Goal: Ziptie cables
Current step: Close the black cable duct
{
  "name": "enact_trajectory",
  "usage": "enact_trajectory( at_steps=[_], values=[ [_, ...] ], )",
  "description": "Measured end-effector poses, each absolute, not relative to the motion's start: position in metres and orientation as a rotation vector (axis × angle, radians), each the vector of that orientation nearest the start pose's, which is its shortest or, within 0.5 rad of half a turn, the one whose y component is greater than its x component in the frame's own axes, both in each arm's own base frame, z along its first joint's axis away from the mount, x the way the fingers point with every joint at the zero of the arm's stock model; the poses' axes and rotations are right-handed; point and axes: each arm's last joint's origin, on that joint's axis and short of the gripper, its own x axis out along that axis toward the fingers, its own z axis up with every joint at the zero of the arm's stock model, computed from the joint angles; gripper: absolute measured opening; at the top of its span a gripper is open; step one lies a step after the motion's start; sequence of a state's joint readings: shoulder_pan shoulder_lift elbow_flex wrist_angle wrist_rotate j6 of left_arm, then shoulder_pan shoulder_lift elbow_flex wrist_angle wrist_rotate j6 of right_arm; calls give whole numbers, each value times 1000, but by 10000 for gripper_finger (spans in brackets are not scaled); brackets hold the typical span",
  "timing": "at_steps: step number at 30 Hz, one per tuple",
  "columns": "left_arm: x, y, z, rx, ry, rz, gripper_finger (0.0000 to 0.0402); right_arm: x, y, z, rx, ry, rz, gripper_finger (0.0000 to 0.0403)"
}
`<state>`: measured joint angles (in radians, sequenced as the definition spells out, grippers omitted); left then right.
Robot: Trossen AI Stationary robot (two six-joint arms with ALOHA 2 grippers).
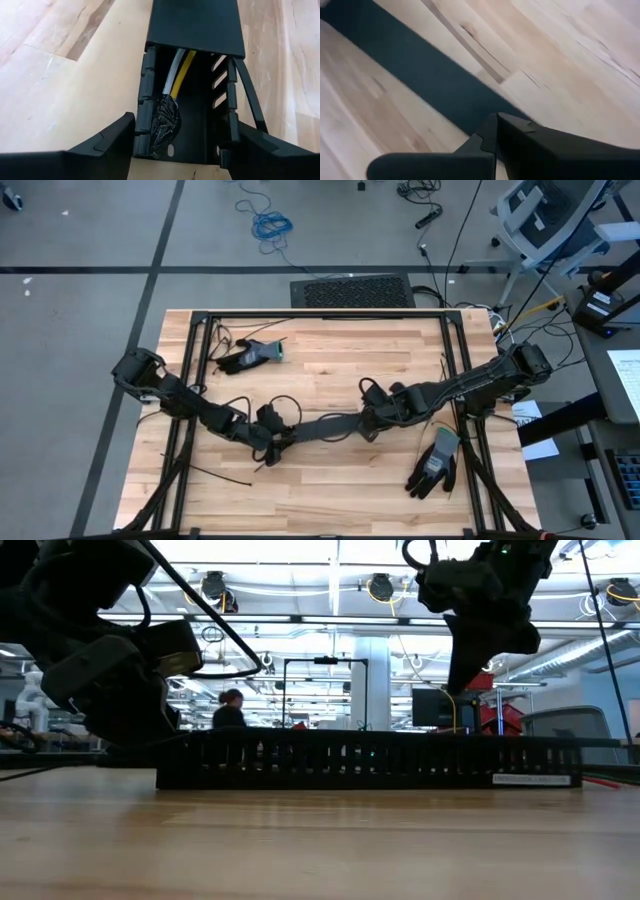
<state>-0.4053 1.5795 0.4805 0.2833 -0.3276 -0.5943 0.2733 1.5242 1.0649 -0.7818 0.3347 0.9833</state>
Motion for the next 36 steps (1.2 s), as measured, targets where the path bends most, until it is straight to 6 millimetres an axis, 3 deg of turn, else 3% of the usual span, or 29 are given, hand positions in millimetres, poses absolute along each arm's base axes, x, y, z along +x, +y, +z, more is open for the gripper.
enact_trajectory(
  at_steps=[12,19,22,26,29,36],
  values=[
    [228,-97,103,-249,845,105,247,279,64,223,553,997,-642,0],
    [219,-106,100,-219,903,59,247,236,52,218,642,1235,-1104,0],
    [219,-107,100,-216,906,54,247,225,61,217,653,1326,-1147,0],
    [218,-107,99,-231,907,61,246,212,74,197,744,1375,-1190,0],
    [218,-107,99,-234,907,62,246,201,82,179,800,1375,-1235,0],
    [218,-107,100,-239,907,57,246,191,86,167,839,1308,-1328,0]
  ],
)
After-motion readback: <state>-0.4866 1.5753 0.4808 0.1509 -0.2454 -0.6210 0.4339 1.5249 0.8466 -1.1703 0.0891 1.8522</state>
